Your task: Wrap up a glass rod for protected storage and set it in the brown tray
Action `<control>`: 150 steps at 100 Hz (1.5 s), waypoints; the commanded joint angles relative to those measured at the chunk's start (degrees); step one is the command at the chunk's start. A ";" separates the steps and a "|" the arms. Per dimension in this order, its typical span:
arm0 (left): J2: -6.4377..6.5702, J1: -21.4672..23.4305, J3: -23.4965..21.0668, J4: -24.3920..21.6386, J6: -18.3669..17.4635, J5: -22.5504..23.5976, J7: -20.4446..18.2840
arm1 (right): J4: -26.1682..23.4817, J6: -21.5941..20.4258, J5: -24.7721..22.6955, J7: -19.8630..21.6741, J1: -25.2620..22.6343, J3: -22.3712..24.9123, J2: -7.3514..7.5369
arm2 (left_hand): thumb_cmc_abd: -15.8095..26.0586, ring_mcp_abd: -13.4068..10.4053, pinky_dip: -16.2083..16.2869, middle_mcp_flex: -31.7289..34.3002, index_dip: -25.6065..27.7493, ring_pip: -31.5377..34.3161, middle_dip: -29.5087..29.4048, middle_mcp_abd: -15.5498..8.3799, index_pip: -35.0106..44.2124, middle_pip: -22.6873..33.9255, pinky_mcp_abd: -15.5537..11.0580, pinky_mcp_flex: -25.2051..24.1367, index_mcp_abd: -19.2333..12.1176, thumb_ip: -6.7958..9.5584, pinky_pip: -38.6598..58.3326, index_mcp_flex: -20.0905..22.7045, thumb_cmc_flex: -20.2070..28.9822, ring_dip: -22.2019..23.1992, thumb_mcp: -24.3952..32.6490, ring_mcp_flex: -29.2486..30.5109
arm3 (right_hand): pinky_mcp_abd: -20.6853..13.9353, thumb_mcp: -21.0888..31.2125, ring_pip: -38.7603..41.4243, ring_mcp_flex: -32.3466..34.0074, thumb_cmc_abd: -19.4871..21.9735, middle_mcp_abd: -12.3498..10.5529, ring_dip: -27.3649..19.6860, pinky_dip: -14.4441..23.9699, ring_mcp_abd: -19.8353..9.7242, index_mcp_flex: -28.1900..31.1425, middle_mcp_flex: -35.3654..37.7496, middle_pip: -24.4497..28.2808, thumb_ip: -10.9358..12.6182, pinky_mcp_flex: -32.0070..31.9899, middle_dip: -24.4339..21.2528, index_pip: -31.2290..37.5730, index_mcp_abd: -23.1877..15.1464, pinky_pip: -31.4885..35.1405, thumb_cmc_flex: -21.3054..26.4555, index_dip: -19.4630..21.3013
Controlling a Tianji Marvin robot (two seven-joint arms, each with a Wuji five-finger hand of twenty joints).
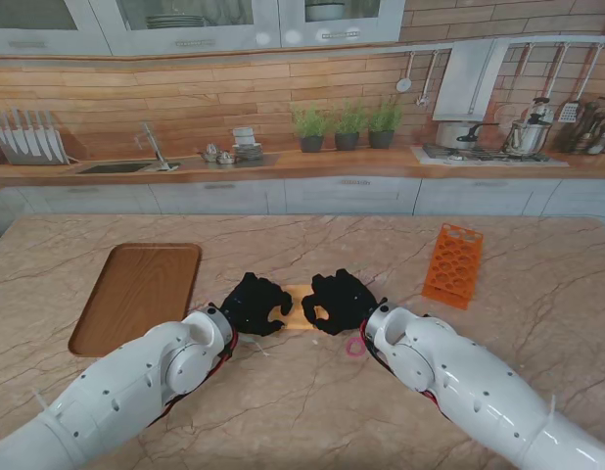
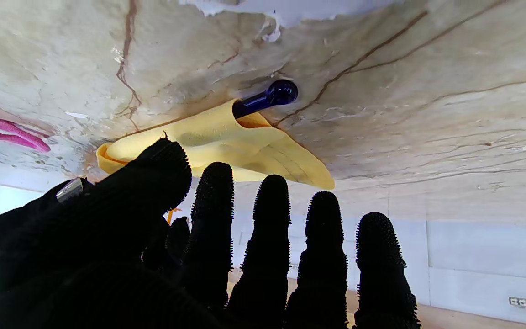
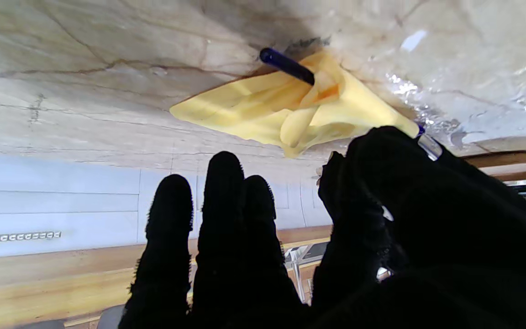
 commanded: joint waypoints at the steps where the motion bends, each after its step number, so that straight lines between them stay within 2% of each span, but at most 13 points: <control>1: -0.05 0.18 0.01 -0.43 0.16 0.09 -0.64 | 0.08 0.06 0.16 0.50 0.10 -0.39 0.10 | -2.23 -0.59 -0.52 0.47 -0.86 -0.38 1.32 -0.80 0.87 0.73 0.64 -0.51 -0.54 -2.16 -0.82 0.78 1.85 0.20 -0.47 0.12 | 0.40 -0.22 1.25 -0.09 -0.43 -0.13 0.07 -0.14 0.52 1.83 0.44 -0.33 -0.59 -1.17 0.32 0.57 1.04 0.35 -2.09 -1.22; 15: 0.18 -0.08 0.29 -0.50 0.13 0.90 -0.82 | 0.66 0.97 -0.49 0.90 0.89 -1.69 0.31 | -2.09 -0.48 -0.59 1.16 -1.49 -0.40 1.34 -0.86 0.23 0.82 0.82 -0.64 0.13 -1.89 -1.09 0.99 1.51 0.18 -0.28 0.49 | 0.91 0.81 1.33 -0.27 -4.35 1.03 0.15 -0.11 0.90 -0.62 -0.01 -0.36 -0.12 -1.27 0.48 -1.06 8.41 0.63 -5.28 -1.91; 22: 0.27 -0.35 0.63 -0.43 0.34 1.23 -1.00 | 0.98 1.30 -0.60 0.93 1.24 -2.18 0.33 | -2.06 -0.18 -0.61 1.93 -2.40 -0.42 1.30 -0.83 -0.67 0.84 0.85 -0.58 0.84 -1.80 -1.25 1.83 1.36 0.19 0.12 0.70 | 0.96 1.90 1.42 -0.28 -5.07 1.45 0.17 -0.21 1.03 -0.67 -0.25 -0.03 -0.13 -1.23 0.63 -2.35 10.23 0.82 -6.07 -1.09; 47: 0.50 -1.08 1.66 -0.26 1.15 1.98 -1.74 | 1.57 3.18 -0.91 1.00 1.73 -2.88 0.33 | -1.69 0.07 -0.58 3.13 -5.18 -0.52 0.95 -0.69 -3.75 0.56 1.11 -0.62 1.88 -1.74 -1.61 4.27 1.37 0.14 0.51 1.08 | 0.94 2.63 1.88 0.12 -5.24 2.24 0.23 -0.32 1.28 -1.71 0.11 0.87 -0.20 -0.73 0.97 -1.86 9.75 1.41 -4.60 0.19; 86: 0.70 -1.27 1.97 -0.48 2.31 2.38 -2.67 | 3.35 4.62 -0.18 1.85 3.25 -5.01 0.21 | -1.61 0.16 -0.52 3.36 -5.73 -0.46 0.83 -0.59 -4.11 0.48 1.11 -0.61 2.09 -1.92 -1.65 4.59 1.09 0.16 0.23 1.20 | 1.28 2.70 2.04 0.36 -6.27 2.53 0.10 -0.60 1.83 -0.91 0.44 1.08 -0.19 -0.65 1.01 -1.81 10.88 1.85 -5.31 -0.29; 129: 1.13 -1.70 2.48 -0.89 2.91 2.98 -4.44 | 4.36 5.04 0.68 3.46 4.89 -7.14 0.12 | -2.00 0.40 -0.85 3.53 -5.41 -0.88 0.45 -0.43 -5.55 -0.08 1.37 -0.86 3.07 -0.58 -2.70 5.60 -2.33 -0.06 1.15 1.29 | 1.62 3.11 2.15 0.52 -5.44 2.99 0.10 -0.80 2.51 0.63 1.38 0.87 -0.25 -0.85 0.90 -1.29 9.71 2.10 -3.27 -0.66; 137: 1.26 -1.88 2.70 -1.00 3.11 3.29 -4.83 | 4.54 5.12 0.59 3.57 5.30 -7.74 0.13 | -2.66 0.42 -0.82 3.93 -5.44 -0.95 0.45 -0.34 -5.80 -0.03 1.36 -0.85 3.12 -0.58 -2.71 6.19 -2.13 -0.06 1.50 1.45 | 1.87 3.02 2.20 0.63 -6.19 3.15 0.12 -0.81 2.94 0.80 1.67 0.73 -0.09 -0.76 0.85 -1.37 11.10 2.25 -3.60 -1.17; 150: 1.55 -2.15 3.08 -1.36 3.65 3.80 -6.04 | 4.39 5.71 0.81 3.93 5.33 -7.96 0.05 | -3.23 0.37 -0.71 4.18 -5.36 -0.85 0.46 -0.50 -5.79 0.03 1.34 -0.46 2.85 -0.94 -2.59 6.50 -1.82 0.05 1.82 1.74 | 2.25 4.90 2.14 0.65 -9.66 3.59 0.10 -0.96 3.37 2.37 2.02 0.66 0.81 -0.67 0.90 -3.25 16.07 2.54 -4.49 -1.40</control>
